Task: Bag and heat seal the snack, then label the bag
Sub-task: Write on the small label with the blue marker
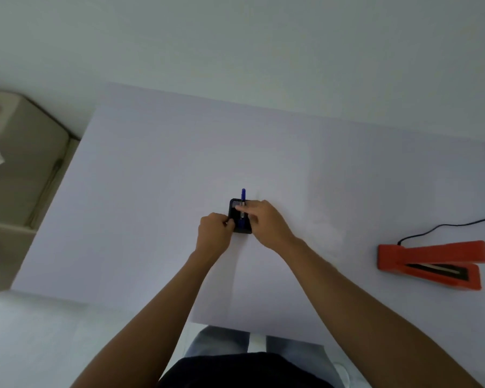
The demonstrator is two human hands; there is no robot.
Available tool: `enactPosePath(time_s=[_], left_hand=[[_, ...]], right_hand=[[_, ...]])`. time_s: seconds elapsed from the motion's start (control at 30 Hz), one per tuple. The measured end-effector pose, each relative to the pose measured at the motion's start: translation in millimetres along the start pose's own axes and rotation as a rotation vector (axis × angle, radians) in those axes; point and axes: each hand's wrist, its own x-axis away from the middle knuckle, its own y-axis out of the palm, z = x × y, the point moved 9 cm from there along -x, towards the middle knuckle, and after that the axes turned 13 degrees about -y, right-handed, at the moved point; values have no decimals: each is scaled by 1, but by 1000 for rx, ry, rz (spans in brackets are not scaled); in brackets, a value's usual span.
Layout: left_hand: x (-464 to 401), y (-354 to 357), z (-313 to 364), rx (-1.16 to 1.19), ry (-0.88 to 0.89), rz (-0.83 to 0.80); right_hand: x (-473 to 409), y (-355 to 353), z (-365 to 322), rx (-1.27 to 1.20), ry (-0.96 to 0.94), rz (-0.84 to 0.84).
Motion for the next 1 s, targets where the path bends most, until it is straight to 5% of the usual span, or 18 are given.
enactPosePath(time_s=[0.13,0.27,0.57,0.8,1.0], left_hand=[[-18,-15,0,-7,11,38],[-34,-19,4,-8,39,35],[-32,-27,5,-115,-21,11],[73,-7,57,-276,347,-319],[101,13,54,-292,401,-281]], right_hand=[[34,-65,-9,-121,-6,485],[83,-65,34,-577,424,772],[123,-17,35,-855,770,735],[114,-2,13,-1150,895,818],[111,-9,6,-1136,959,789]])
